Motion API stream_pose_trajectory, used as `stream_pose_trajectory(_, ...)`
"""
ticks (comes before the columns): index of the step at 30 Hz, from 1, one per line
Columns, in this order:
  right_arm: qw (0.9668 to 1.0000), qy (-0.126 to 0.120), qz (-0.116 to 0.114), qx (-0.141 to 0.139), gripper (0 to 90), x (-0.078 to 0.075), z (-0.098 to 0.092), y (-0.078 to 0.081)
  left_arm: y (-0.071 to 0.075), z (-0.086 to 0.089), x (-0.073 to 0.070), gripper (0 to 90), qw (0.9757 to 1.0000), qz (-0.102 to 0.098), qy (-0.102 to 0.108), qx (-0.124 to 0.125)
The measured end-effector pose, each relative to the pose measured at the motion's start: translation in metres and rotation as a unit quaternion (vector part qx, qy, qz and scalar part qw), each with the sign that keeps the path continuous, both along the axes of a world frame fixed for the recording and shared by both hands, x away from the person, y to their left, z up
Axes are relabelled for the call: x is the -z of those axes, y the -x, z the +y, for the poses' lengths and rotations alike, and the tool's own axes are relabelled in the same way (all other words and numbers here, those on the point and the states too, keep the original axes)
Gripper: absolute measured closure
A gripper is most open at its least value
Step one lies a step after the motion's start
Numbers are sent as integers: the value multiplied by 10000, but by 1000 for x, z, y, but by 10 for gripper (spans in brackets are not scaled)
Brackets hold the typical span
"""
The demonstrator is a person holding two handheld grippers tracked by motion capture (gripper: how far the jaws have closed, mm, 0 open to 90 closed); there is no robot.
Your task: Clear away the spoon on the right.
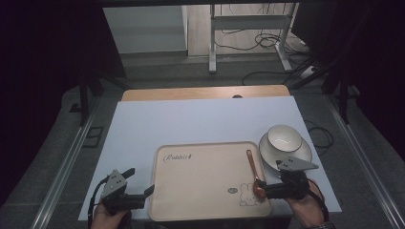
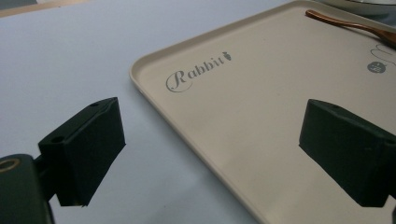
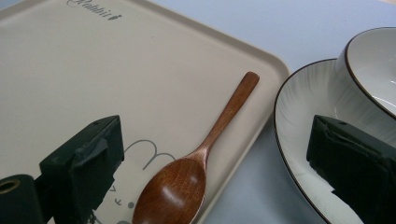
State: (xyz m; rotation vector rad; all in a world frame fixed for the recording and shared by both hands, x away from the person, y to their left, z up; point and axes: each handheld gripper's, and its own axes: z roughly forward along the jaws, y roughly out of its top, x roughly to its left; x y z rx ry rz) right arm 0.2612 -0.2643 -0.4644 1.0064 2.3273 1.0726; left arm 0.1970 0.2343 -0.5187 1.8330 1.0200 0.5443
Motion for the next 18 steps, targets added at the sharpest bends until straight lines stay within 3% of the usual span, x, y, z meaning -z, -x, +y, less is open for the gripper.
stream_pose_trajectory(18, 9999, -40, -40, 160, 26, 1, -11, 9, 0, 0, 0, 66, 10000, 12, 24, -3)
